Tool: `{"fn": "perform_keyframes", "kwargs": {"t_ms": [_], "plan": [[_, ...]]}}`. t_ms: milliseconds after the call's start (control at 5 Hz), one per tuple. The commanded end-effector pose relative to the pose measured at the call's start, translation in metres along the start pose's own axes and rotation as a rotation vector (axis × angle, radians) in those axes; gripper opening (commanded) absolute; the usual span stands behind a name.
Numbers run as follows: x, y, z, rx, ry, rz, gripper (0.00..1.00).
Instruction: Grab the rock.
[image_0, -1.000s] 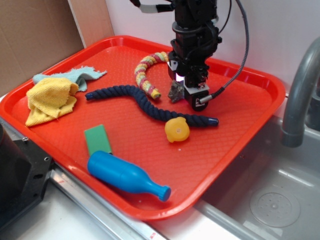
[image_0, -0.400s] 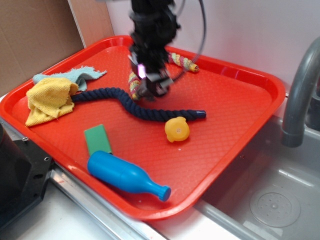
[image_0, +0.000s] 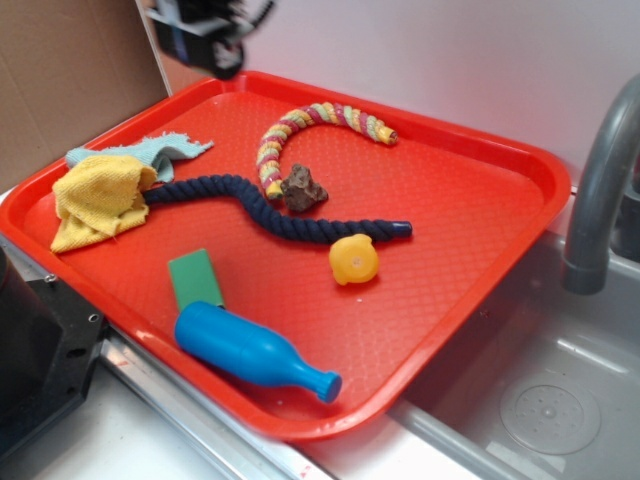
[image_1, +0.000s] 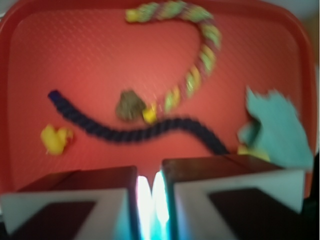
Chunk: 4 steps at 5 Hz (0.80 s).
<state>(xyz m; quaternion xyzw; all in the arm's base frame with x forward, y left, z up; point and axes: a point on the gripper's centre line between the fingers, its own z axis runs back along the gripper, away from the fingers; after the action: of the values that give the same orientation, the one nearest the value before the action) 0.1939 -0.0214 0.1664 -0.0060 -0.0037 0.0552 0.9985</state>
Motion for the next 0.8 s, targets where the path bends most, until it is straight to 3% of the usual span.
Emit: {"fn": "perform_keyframes", "kwargs": {"t_ms": [0, 200, 600], "plan": [[0.022, -0.001, -0.038, 0.055, -0.056, -0.344, 1.0], [0.037, -0.004, -0.072, 0.094, -0.012, -0.419, 1.0], [0.047, -0.012, -0.114, 0.05, 0.01, -0.461, 1.0]]}}
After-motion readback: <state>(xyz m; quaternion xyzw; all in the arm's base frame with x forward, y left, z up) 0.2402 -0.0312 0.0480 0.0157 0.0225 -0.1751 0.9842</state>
